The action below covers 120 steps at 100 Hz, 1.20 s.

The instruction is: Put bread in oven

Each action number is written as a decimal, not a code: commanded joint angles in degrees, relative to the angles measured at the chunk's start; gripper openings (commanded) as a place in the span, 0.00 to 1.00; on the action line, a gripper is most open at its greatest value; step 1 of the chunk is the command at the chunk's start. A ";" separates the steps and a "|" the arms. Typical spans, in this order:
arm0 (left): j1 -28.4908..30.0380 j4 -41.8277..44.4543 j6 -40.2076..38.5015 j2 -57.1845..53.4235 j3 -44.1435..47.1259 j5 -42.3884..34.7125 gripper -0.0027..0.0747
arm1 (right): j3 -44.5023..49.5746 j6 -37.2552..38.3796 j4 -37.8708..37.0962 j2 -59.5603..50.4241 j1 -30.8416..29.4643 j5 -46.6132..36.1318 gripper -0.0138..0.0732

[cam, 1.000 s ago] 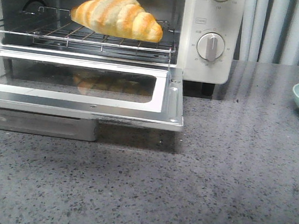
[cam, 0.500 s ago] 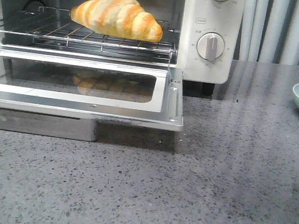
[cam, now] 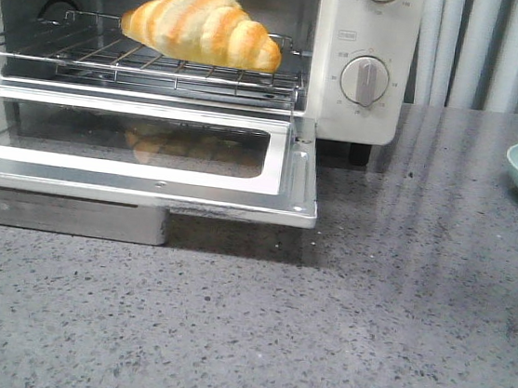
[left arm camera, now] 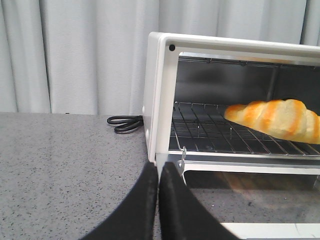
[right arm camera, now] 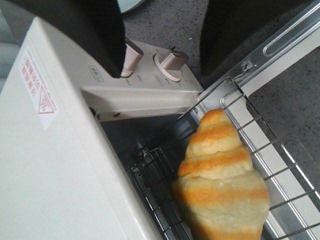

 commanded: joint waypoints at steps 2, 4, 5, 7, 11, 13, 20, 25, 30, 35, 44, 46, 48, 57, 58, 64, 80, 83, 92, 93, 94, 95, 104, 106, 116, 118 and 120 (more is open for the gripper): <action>0.08 -0.01 -0.55 -1.58 -1.40 -5.21 0.01 | -1.27 0.35 -2.65 -2.81 -0.36 1.34 0.51; 0.08 -0.01 -0.55 -1.58 -1.40 -5.21 0.01 | -1.27 0.35 -2.65 -2.81 -0.36 1.16 0.51; 0.08 -0.01 -0.55 -1.58 -1.40 -5.21 0.01 | -1.27 0.35 -2.65 -2.81 -0.36 1.00 0.51; 0.08 -0.01 -0.55 -1.58 -1.40 -5.21 0.01 | -1.27 0.35 -2.65 -2.81 -0.36 0.74 0.51; 0.08 -0.01 -0.55 -1.58 -1.40 -5.21 0.01 | -1.27 0.35 -2.65 -2.81 -0.36 0.58 0.51; 0.08 -0.01 -0.55 -1.58 -1.40 -5.21 0.01 | -1.27 0.35 -2.65 -2.81 -0.36 0.58 0.51; 0.08 -0.01 -0.55 -1.58 -1.40 -5.21 0.01 | -1.27 0.20 -2.76 -2.81 -0.36 0.68 0.51; 0.08 -0.01 -0.55 -1.58 -1.40 -5.21 0.01 | -1.27 0.20 -2.76 -2.81 -0.36 0.68 0.51; 0.08 -0.01 -0.55 -1.58 -1.40 -5.21 0.01 | -1.27 0.20 -2.76 -2.81 -0.36 0.68 0.51; 0.08 -0.01 -0.55 -1.58 -1.40 -5.21 0.01 | -1.27 0.20 -2.76 -2.81 -0.36 0.68 0.51; 0.08 -0.01 -0.55 -1.58 -1.40 -5.21 0.01 | -1.27 0.56 -1.81 -2.70 -0.61 0.68 0.51; 0.08 -0.01 -0.55 -1.58 -1.40 -5.21 0.01 | -1.27 0.56 -1.81 -2.70 -0.61 0.68 0.51; 0.08 -0.01 -0.55 -1.58 -1.40 -5.21 0.01 | -1.27 0.56 -1.81 -2.93 -0.61 0.68 0.51; 0.08 -0.01 -0.55 -1.58 -1.40 -5.21 0.01 | -1.27 1.69 0.61 -4.35 -1.22 0.54 0.51; 0.08 -0.01 -0.55 -1.58 -1.40 -5.21 0.01 | -1.16 1.83 0.89 -4.72 -1.39 0.40 0.51; 0.08 -0.01 -0.55 -1.58 -1.40 -5.21 0.01 | -1.17 1.96 4.29 -6.46 -2.14 -0.08 0.51; 0.08 -0.01 -0.55 -1.58 -1.40 -5.21 0.01 | 2.68 1.96 6.68 -12.68 -2.70 -4.46 0.51; 0.08 -0.01 -0.55 -1.58 -1.40 -5.21 0.01 | 4.07 1.96 6.68 -14.20 -2.82 -5.37 0.51; 0.08 -0.01 -0.55 -1.58 -1.40 -5.21 0.01 | 9.68 2.06 6.68 -17.97 -3.17 -8.17 0.51; 0.08 -0.01 -0.55 -1.58 -1.40 -5.21 0.01 | 10.68 2.21 6.68 -18.66 -3.30 -8.41 0.51; 0.08 -0.01 -0.55 -1.58 -1.40 -5.21 0.01 | 11.19 2.33 6.68 -19.00 -3.30 -8.83 0.51; 0.08 -0.01 -0.55 -1.58 -1.40 -5.21 0.01 | 11.69 2.56 6.68 -19.68 -3.46 -9.07 0.51; 0.08 -0.01 -0.55 -1.58 -1.40 -5.21 0.01 | 18.55 5.81 6.68 -23.75 -4.73 -11.91 0.51; 0.08 -0.01 -0.55 -1.58 -1.40 -5.21 0.01 | 20.17 6.95 6.68 -24.73 -4.96 -12.41 0.51; 0.08 -0.01 -0.55 -1.58 -1.40 -5.21 0.01 | 27.75 12.33 6.58 -29.96 -7.25 -14.44 0.51; 0.08 -0.01 -0.55 -1.58 -1.40 -5.21 0.01 | 29.39 13.23 6.58 -30.68 -7.78 -15.04 0.51; 0.08 -0.01 -0.55 -1.58 -1.40 -5.21 0.01 | 31.02 13.66 6.58 -31.72 -8.15 -15.65 0.51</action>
